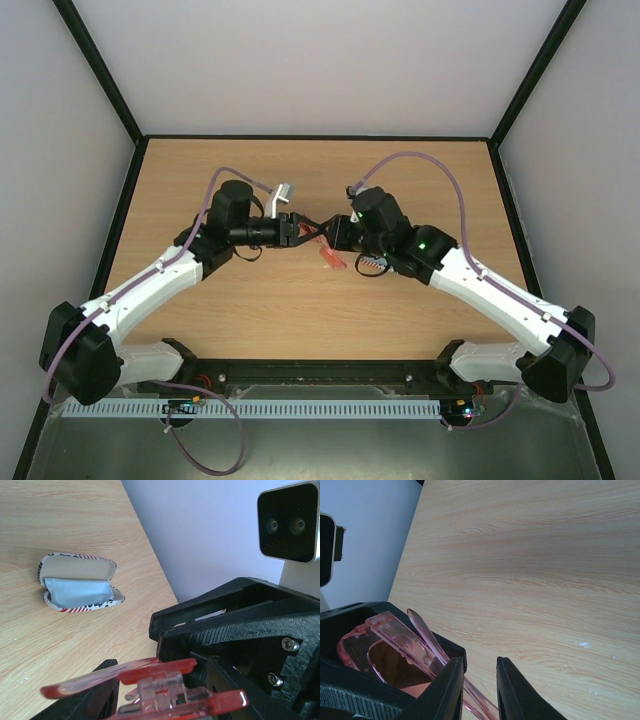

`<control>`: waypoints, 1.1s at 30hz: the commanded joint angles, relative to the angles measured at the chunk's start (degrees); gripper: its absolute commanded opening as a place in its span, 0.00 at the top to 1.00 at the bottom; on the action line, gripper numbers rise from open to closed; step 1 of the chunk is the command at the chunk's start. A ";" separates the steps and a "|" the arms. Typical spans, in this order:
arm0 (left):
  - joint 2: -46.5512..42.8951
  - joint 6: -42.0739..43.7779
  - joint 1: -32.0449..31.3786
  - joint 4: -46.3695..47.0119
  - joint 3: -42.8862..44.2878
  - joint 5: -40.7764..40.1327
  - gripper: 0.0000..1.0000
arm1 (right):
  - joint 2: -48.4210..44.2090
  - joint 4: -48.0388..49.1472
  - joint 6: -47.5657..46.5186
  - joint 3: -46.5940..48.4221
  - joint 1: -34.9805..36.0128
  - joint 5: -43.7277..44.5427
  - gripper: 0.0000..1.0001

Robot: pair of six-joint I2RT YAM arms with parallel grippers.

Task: Organize the sunglasses
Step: Fold the sunglasses.

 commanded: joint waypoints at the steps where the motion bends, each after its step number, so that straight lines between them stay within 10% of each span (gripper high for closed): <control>1: -0.51 0.09 0.09 4.39 0.18 2.22 0.55 | -3.43 -3.60 -0.38 -1.44 0.06 1.34 0.78; 20: -5.24 0.55 0.03 4.06 0.71 19.34 0.54 | -18.33 6.47 -4.23 -8.40 -17.15 -47.47 0.60; 33: -7.85 -7.43 -0.10 15.08 -2.93 26.22 0.53 | -19.94 14.38 0.80 -13.13 -17.16 -58.75 0.56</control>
